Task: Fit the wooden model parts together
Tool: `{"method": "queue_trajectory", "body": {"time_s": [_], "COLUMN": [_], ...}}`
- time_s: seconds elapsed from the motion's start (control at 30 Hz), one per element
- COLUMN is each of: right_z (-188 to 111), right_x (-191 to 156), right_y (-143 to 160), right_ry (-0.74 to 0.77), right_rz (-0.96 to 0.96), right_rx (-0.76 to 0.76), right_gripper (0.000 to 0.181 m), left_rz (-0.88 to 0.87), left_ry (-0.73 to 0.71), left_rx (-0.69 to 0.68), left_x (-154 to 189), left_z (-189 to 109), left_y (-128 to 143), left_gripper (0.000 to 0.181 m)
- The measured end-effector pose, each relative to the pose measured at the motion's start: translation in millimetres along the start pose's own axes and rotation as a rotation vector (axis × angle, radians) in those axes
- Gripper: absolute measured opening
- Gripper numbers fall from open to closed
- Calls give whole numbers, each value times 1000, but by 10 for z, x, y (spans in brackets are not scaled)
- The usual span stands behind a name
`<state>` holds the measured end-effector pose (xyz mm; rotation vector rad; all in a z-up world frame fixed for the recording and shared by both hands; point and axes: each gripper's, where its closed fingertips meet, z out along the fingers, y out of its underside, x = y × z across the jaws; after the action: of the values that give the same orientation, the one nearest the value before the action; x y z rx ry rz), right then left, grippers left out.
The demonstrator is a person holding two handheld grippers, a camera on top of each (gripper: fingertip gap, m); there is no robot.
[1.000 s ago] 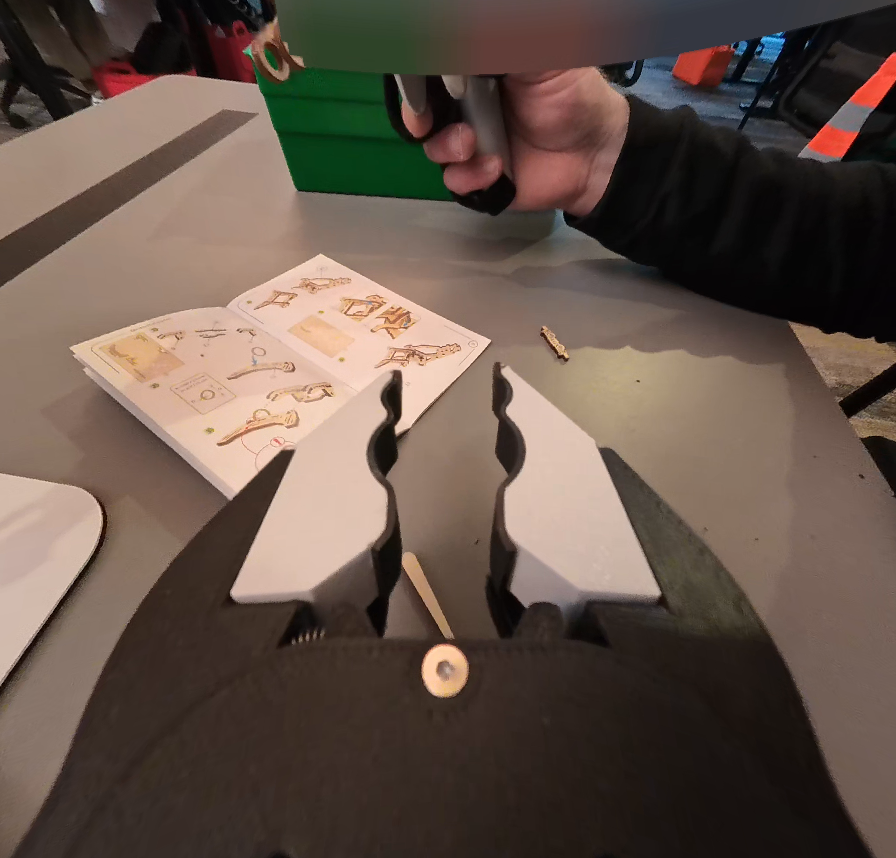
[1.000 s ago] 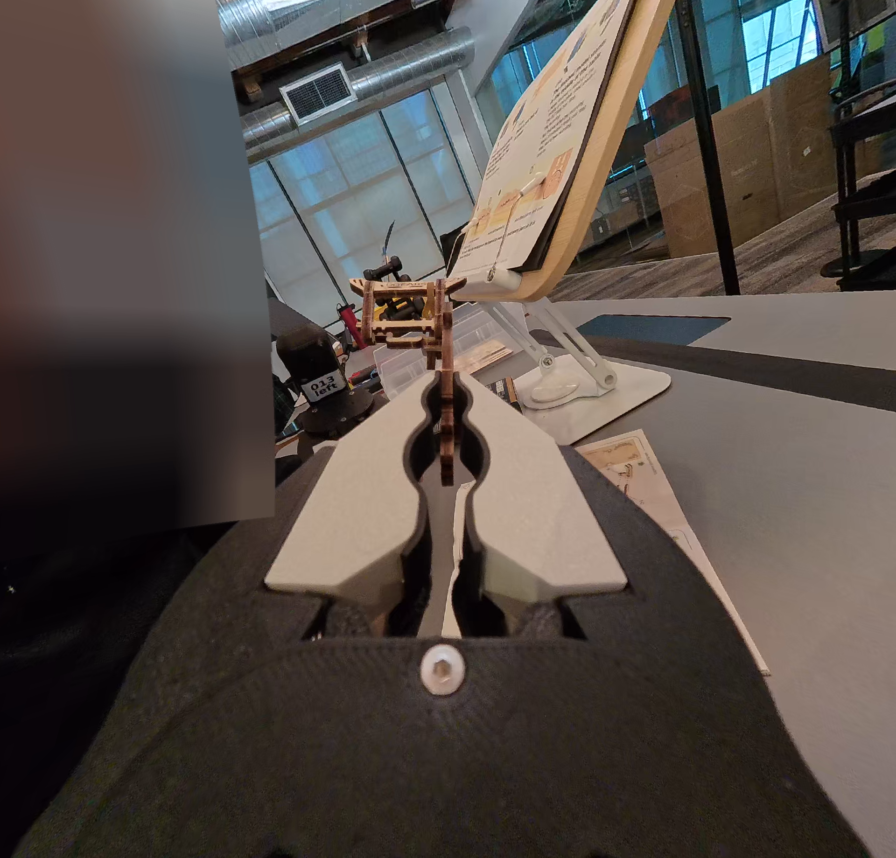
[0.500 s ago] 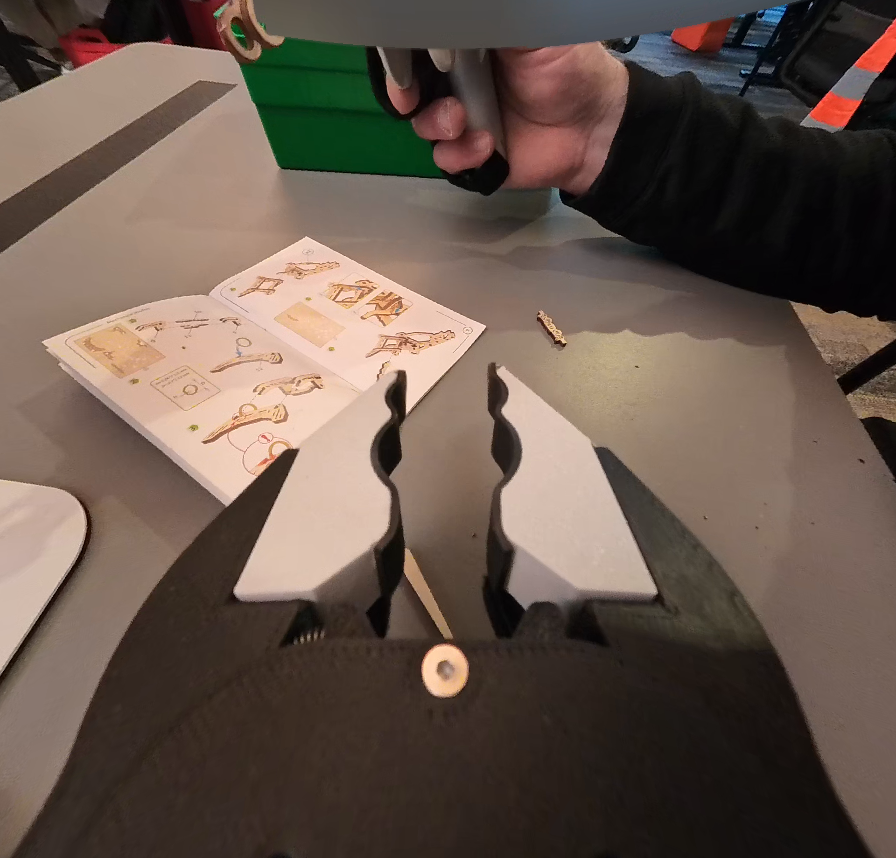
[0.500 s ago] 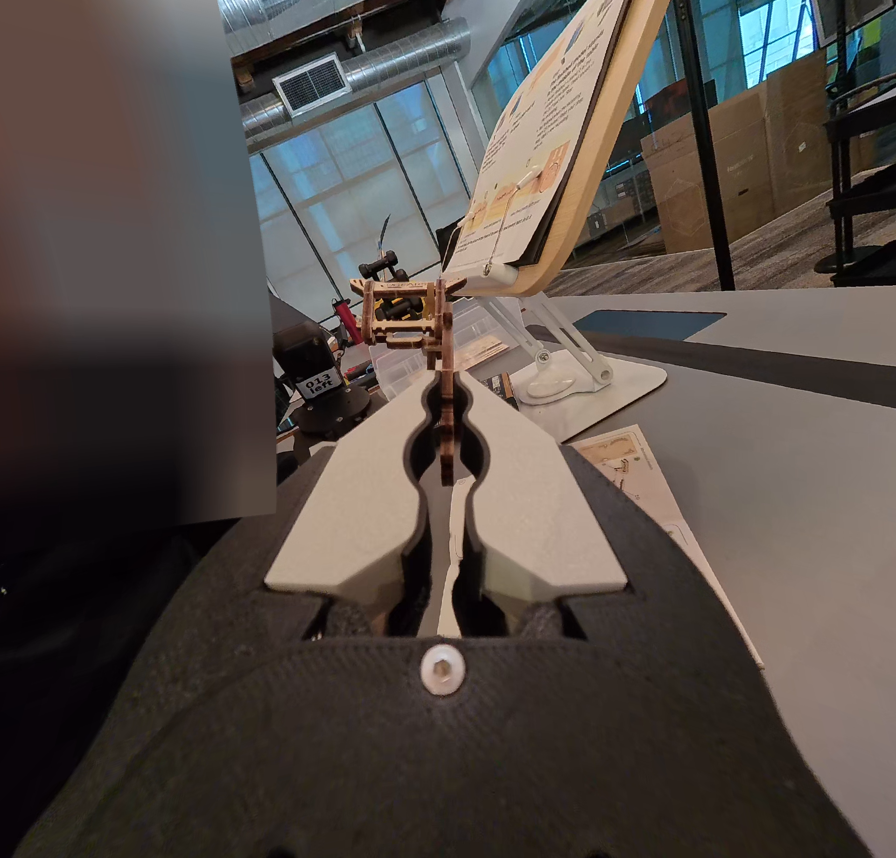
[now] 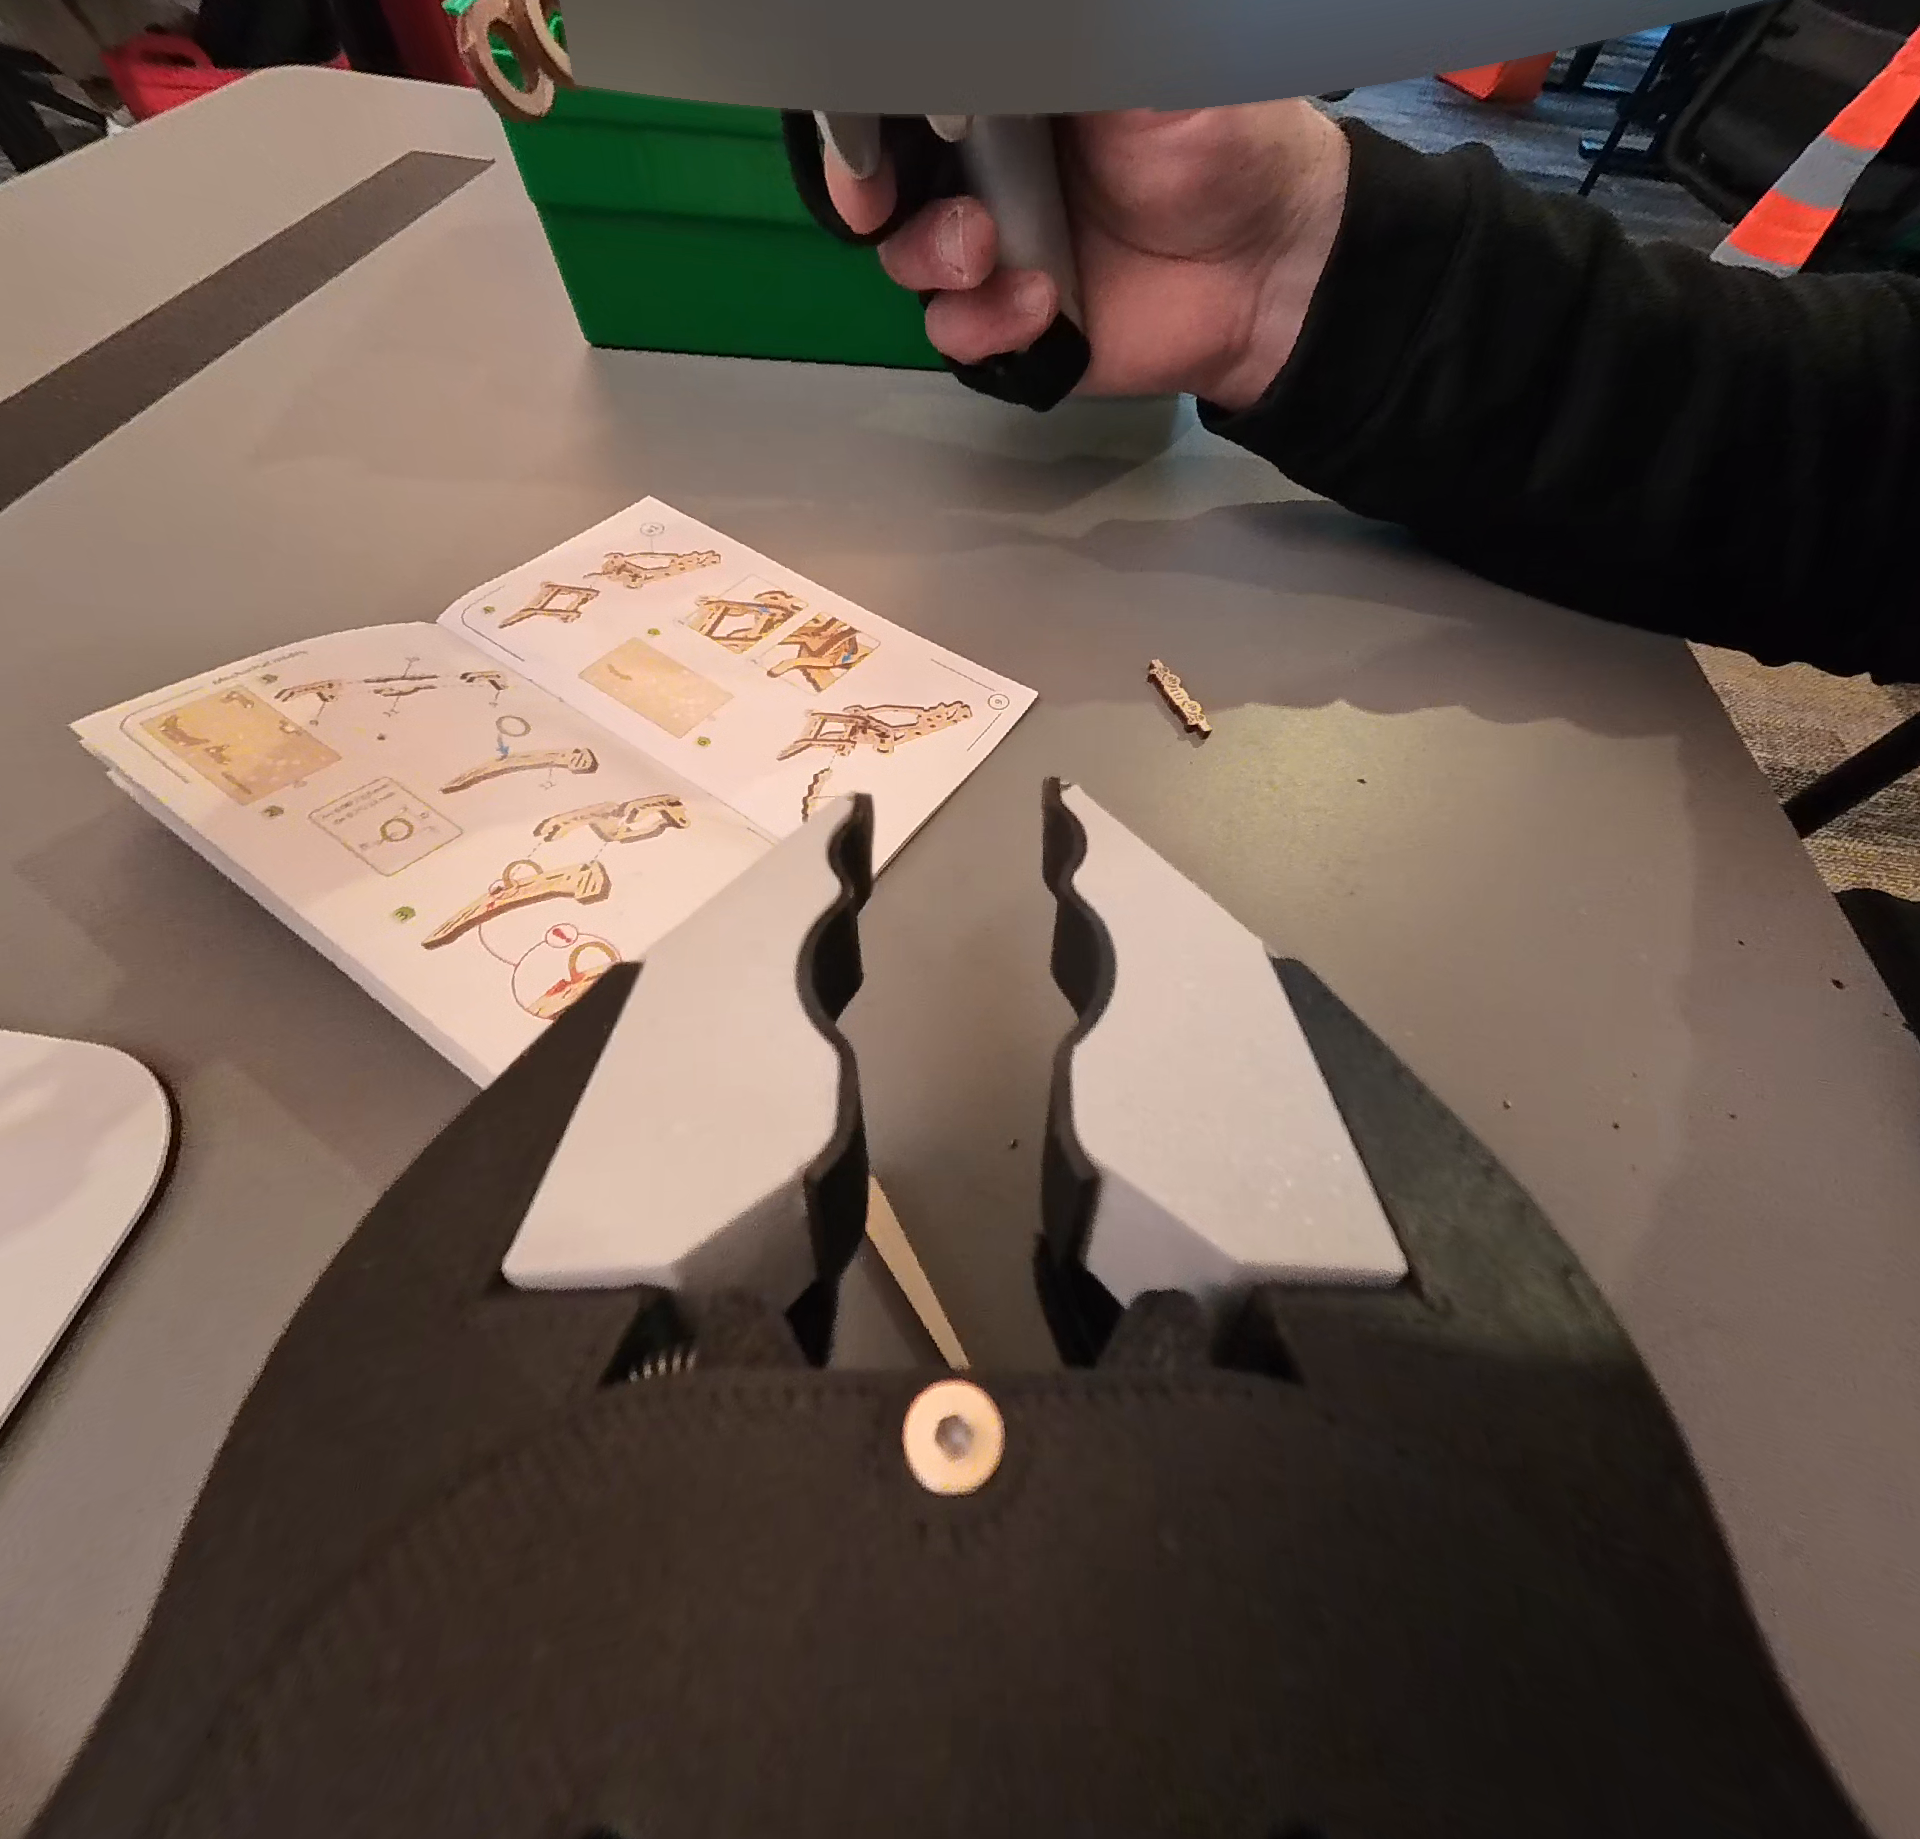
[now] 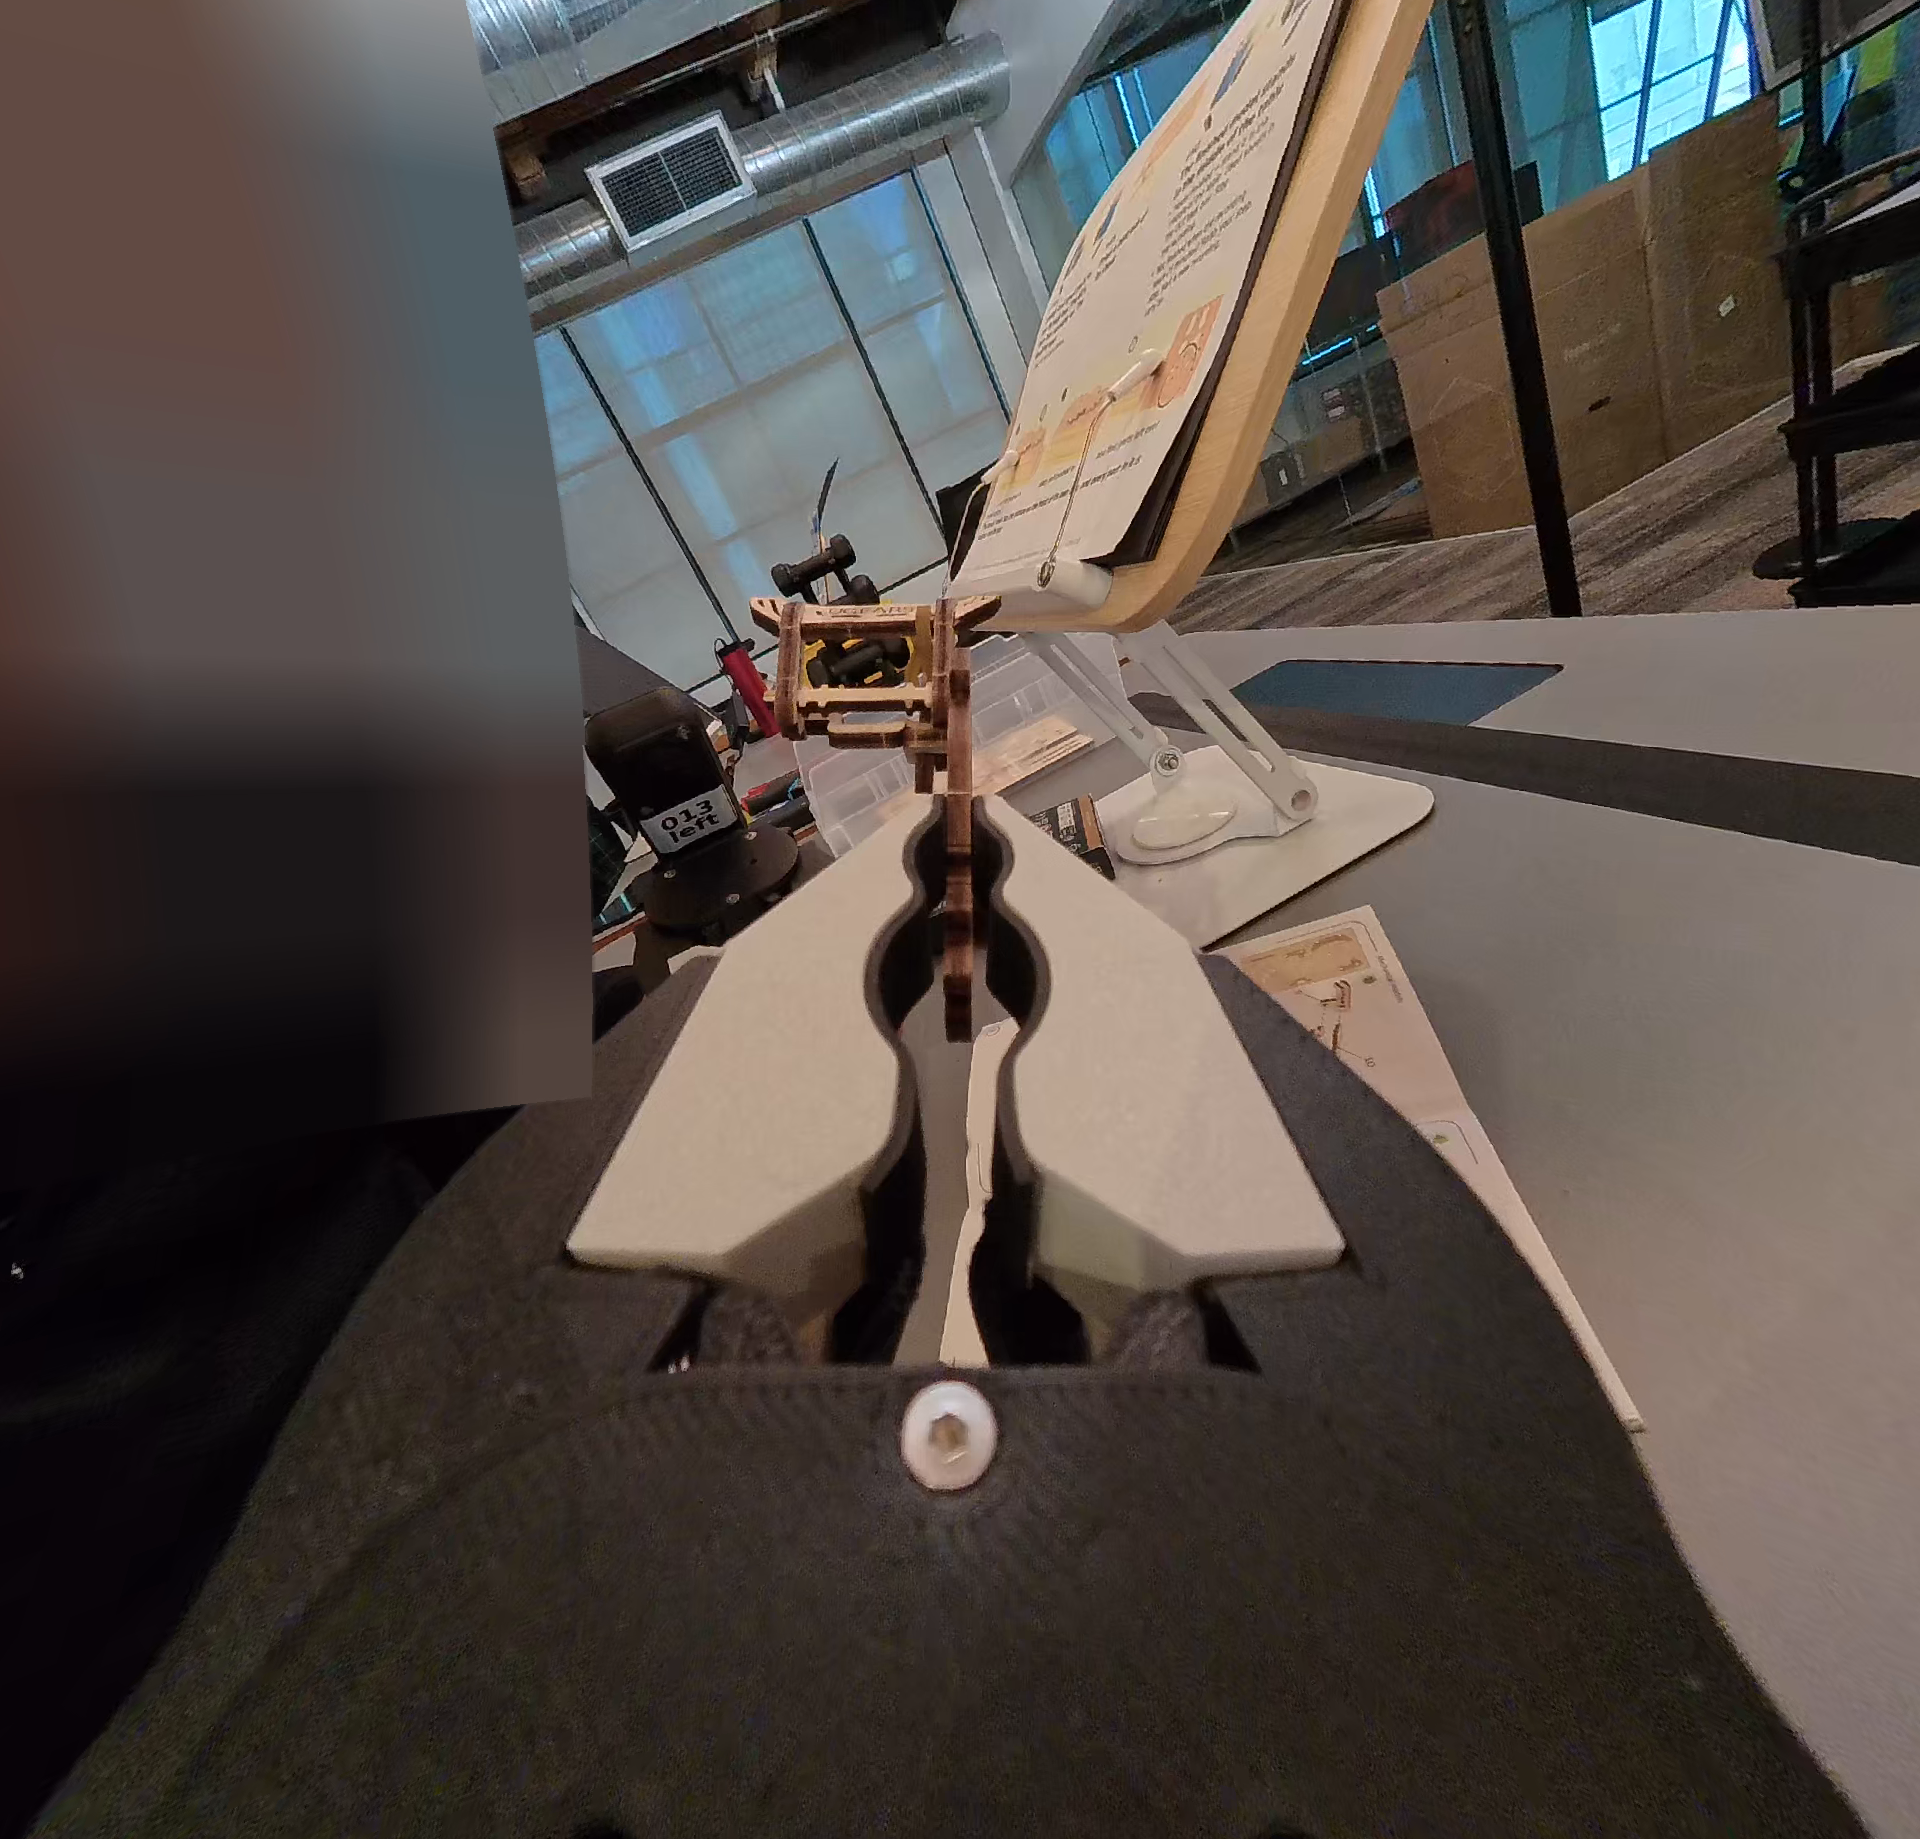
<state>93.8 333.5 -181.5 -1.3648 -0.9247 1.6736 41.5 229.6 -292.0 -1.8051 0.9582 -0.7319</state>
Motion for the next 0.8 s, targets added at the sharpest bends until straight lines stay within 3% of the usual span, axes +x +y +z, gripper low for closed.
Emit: {"method": "queue_trajectory", "body": {"time_s": [0.3,0.8], "right_z": [2,89], "right_x": [11,196], "right_y": [14,274], "right_ry": [4,132], "right_rz": [13,7], "right_rx": [-6,-143], "right_gripper": [0,0], "left_rz": [-1,-5], "left_ry": [-2,-3], "left_rx": [-2,-11], "left_x": [-6,-12], "left_z": [2,10], "left_y": [4,14], "left_gripper": [31,32]}}
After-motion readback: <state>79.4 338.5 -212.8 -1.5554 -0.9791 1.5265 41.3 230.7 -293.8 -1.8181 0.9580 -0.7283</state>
